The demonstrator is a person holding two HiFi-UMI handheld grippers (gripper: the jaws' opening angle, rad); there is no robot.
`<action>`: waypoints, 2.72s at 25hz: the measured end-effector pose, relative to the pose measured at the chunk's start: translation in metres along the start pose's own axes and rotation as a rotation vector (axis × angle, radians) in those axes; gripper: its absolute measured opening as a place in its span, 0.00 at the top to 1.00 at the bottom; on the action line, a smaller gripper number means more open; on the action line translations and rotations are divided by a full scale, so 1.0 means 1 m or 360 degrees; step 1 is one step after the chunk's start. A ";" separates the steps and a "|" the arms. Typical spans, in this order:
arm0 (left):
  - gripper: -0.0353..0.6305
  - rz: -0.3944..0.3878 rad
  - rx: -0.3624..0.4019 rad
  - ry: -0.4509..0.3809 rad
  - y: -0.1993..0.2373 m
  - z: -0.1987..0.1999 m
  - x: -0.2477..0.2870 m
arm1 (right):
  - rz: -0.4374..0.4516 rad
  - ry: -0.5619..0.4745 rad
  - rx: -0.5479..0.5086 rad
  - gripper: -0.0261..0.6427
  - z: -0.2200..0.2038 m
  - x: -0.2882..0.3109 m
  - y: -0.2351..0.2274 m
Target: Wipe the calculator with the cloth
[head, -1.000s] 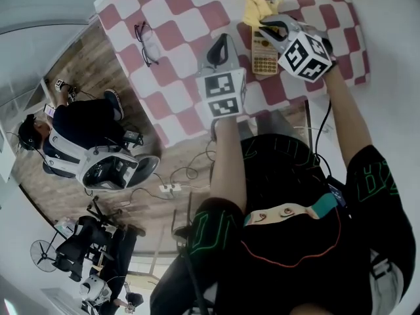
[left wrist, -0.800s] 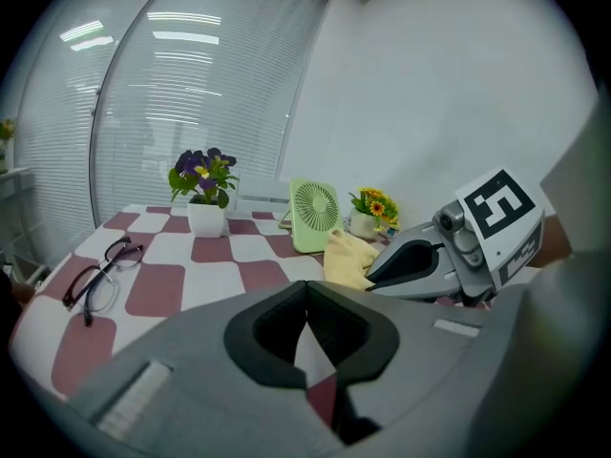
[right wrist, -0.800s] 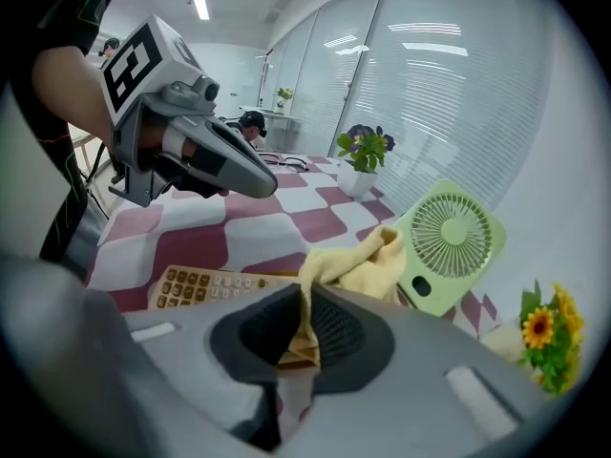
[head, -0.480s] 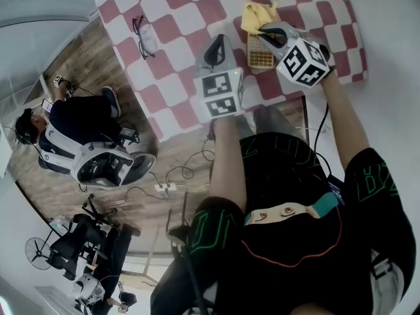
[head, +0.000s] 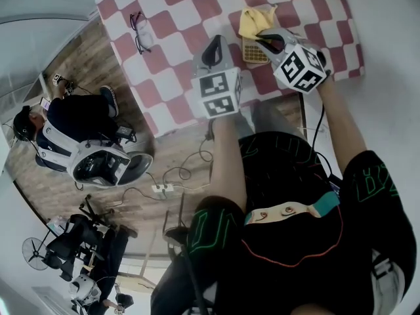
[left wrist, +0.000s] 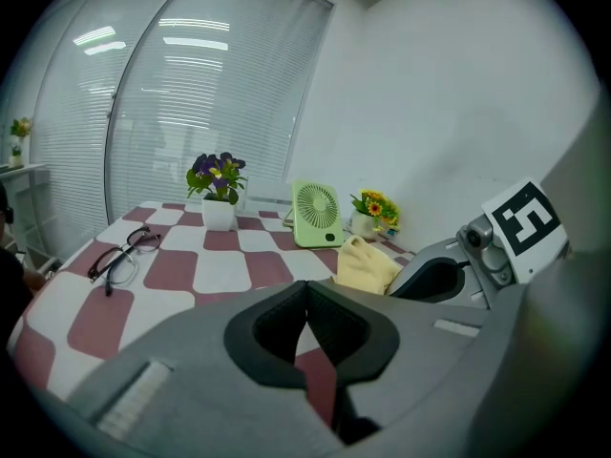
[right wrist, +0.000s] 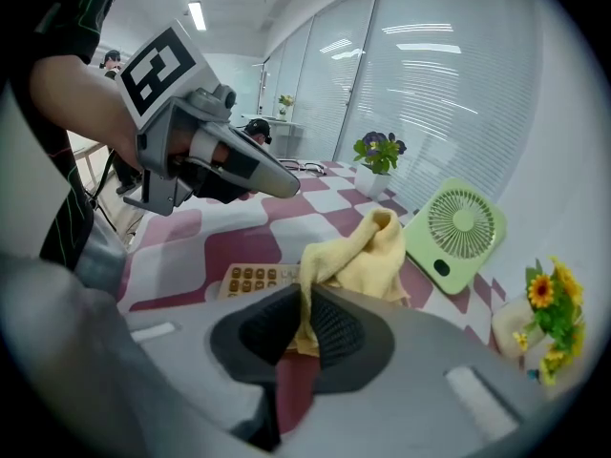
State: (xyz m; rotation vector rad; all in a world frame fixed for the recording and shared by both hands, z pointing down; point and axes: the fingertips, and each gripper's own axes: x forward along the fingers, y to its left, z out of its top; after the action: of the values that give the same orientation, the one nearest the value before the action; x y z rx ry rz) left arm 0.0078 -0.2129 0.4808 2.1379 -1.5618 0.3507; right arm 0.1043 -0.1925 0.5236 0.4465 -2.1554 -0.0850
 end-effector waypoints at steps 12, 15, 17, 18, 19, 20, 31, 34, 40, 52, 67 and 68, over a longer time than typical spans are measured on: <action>0.93 0.0094 -0.0026 -0.0065 -0.009 -0.013 -0.029 | 0.0071 -0.0058 -0.0043 0.91 0.000 -0.010 0.041; 0.93 0.0129 -0.0035 -0.0085 -0.010 -0.015 -0.039 | 0.0089 -0.0065 -0.0061 0.91 0.001 -0.013 0.051; 0.93 0.0151 -0.0037 -0.0100 -0.011 -0.017 -0.046 | 0.0098 -0.0077 -0.0075 0.91 0.000 -0.012 0.057; 0.93 0.0159 -0.0037 -0.0106 -0.013 -0.019 -0.049 | 0.0100 -0.0078 -0.0082 0.91 0.000 -0.013 0.060; 0.93 0.0168 -0.0037 -0.0109 -0.014 -0.020 -0.053 | 0.0105 -0.0078 -0.0087 0.91 -0.001 -0.014 0.063; 0.93 0.0175 -0.0037 -0.0108 -0.015 -0.022 -0.057 | 0.0113 -0.0083 -0.0090 0.91 -0.001 -0.015 0.067; 0.93 0.0121 0.0045 -0.0045 -0.012 -0.027 -0.086 | 0.0161 -0.0117 0.0229 0.91 0.006 -0.030 0.104; 0.93 0.0045 0.0071 -0.0044 -0.011 -0.024 -0.087 | 0.0161 -0.0167 0.0392 0.91 0.018 -0.038 0.109; 0.93 -0.0092 0.0148 -0.0104 -0.009 -0.004 -0.096 | -0.0033 -0.0476 0.0919 0.91 0.045 -0.072 0.095; 0.93 -0.0295 0.0345 -0.0470 -0.012 0.105 -0.116 | -0.0957 -0.0958 0.1476 0.91 0.054 -0.182 -0.002; 0.93 -0.0379 0.0383 -0.0730 -0.023 0.176 -0.114 | -0.1388 -0.1041 0.1271 0.91 0.070 -0.253 -0.045; 0.93 -0.0378 0.0389 -0.0743 -0.022 0.178 -0.113 | -0.1399 -0.1044 0.1260 0.91 0.071 -0.255 -0.047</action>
State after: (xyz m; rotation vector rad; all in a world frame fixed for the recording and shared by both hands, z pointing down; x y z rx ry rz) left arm -0.0192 -0.2043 0.2701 2.7101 -1.5332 -0.0488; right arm 0.1944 -0.1552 0.2730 2.0363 -2.3665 0.1689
